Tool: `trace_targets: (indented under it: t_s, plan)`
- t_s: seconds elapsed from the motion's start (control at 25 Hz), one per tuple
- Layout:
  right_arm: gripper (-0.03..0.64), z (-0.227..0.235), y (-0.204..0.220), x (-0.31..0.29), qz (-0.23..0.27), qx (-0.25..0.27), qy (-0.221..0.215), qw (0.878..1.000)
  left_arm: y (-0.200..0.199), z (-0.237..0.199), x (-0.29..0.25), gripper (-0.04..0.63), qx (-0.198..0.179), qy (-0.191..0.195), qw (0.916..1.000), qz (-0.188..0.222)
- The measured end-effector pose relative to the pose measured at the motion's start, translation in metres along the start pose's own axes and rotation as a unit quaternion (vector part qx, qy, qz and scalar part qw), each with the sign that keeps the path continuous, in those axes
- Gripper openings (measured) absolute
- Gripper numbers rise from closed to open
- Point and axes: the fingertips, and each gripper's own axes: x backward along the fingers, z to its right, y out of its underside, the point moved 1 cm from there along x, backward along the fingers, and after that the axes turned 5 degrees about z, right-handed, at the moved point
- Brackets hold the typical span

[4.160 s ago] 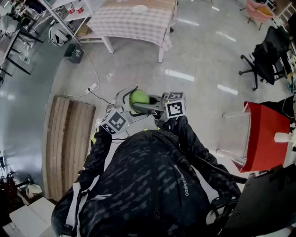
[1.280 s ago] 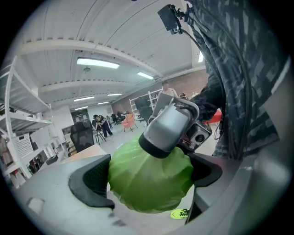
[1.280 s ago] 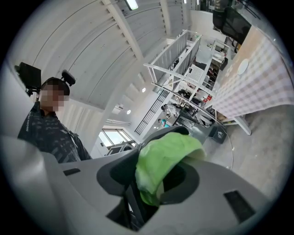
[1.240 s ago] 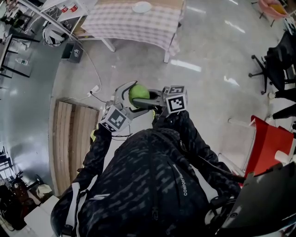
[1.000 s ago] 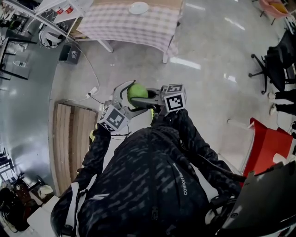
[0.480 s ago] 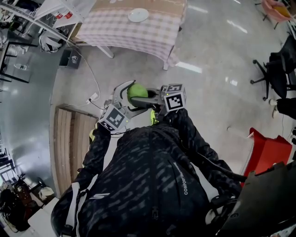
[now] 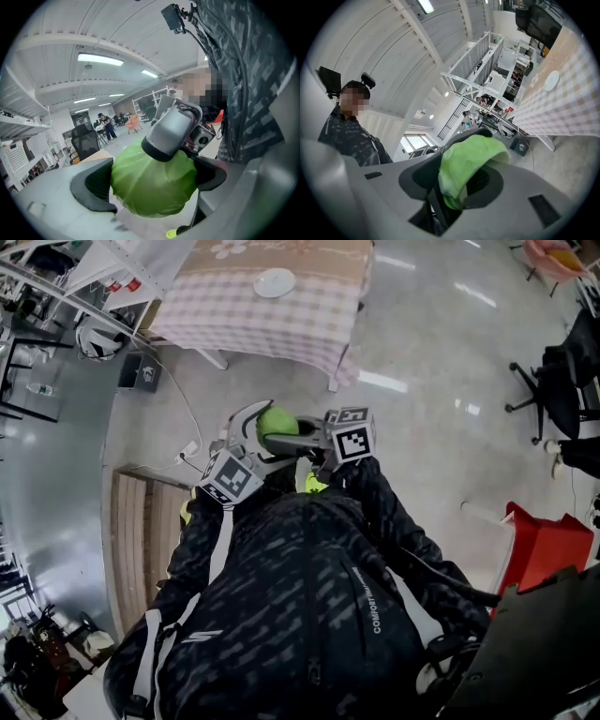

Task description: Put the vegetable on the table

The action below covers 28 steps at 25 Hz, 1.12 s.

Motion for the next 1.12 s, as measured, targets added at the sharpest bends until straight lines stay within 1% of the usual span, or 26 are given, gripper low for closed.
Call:
trace_targets:
  t_s: [0.24, 0.52, 0.72, 1.12]
  plan:
    - [0.123, 0.025, -0.018, -0.007, 0.01, 0.006, 0.012, 1.0, 0.012, -0.027, -0.008, 0.499, -0.01, 0.014, 0.9999, 0.001]
    - [0.123, 0.061, -0.056, -0.018, 0.02, 0.013, 0.031, 0.999, 0.022, -0.077, -0.023, 0.499, -0.017, 0.029, 0.9994, 0.007]
    - [0.123, 0.091, -0.085, -0.029, 0.022, 0.018, 0.043, 0.999, 0.033, -0.117, -0.032, 0.499, -0.022, 0.032, 0.9992, 0.009]
    - [0.129, 0.148, -0.138, -0.057, 0.022, 0.011, 0.055, 0.998, 0.052, -0.195, -0.042, 0.499, -0.014, 0.034, 0.9991, 0.021]
